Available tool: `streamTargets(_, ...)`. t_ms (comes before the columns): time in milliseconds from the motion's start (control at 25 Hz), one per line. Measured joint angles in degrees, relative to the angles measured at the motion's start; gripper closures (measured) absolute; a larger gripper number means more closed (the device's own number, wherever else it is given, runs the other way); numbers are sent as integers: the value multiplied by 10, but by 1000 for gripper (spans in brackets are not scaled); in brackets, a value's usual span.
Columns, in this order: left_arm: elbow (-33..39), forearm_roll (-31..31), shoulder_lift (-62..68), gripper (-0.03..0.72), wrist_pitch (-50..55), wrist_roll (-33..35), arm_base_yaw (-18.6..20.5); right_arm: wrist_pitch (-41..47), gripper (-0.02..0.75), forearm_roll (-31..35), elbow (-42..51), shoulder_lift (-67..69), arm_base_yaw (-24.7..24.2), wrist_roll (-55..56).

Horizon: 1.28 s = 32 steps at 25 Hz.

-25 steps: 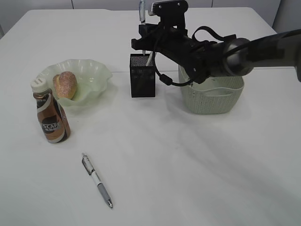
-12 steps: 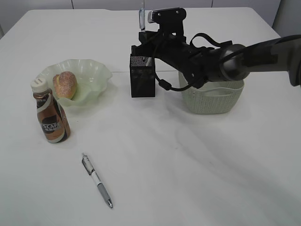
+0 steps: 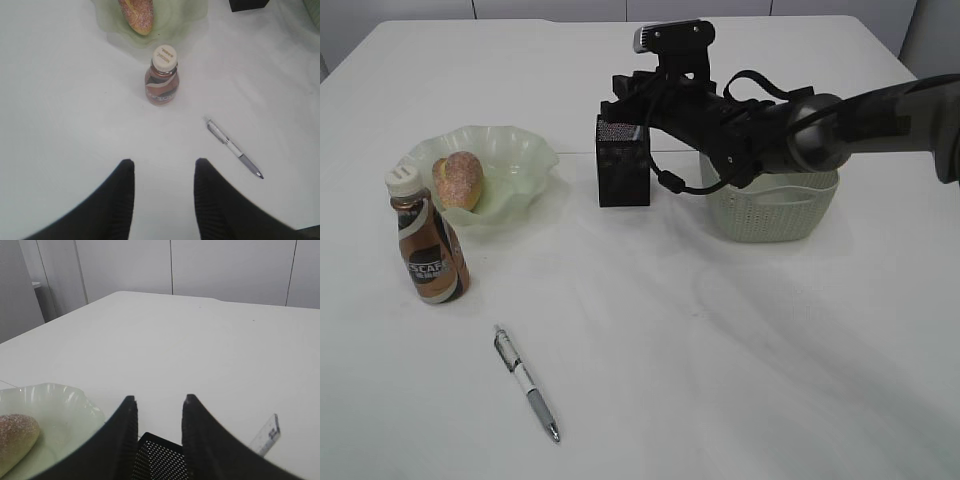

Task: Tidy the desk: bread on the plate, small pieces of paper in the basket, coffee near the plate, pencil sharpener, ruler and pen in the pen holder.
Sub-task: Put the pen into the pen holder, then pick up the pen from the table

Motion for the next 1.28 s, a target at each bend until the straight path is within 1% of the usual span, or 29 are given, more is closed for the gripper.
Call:
streamTargets(120, 0, 0, 0, 398, 0, 0, 0, 0, 462, -4, 0, 0, 0, 0)
streamTargets(280, 0, 0, 0, 398, 0, 0, 0, 10, 456, -5, 0, 0, 0, 1)
streamTargets(520, 0, 0, 0, 398, 0, -11, 0, 98, 456, -6, 0, -33, 0, 4)
streamTargets(680, 0, 0, 0, 398, 0, -44, 0, 161, 456, -6, 0, -71, 0, 8)
streamTargets(1000, 0, -3, 0, 398, 0, -139, 0, 363, 456, -1, 0, -163, 0, 10)
streamTargets(1120, 0, -18, 0, 398, 0, -154, 0, 442, 455, 17, 0, -191, 0, 11)
streamTargets(1280, 0, -57, -1, 398, 0, -158, 0, 544, 455, 47, 0, -218, 0, 11)
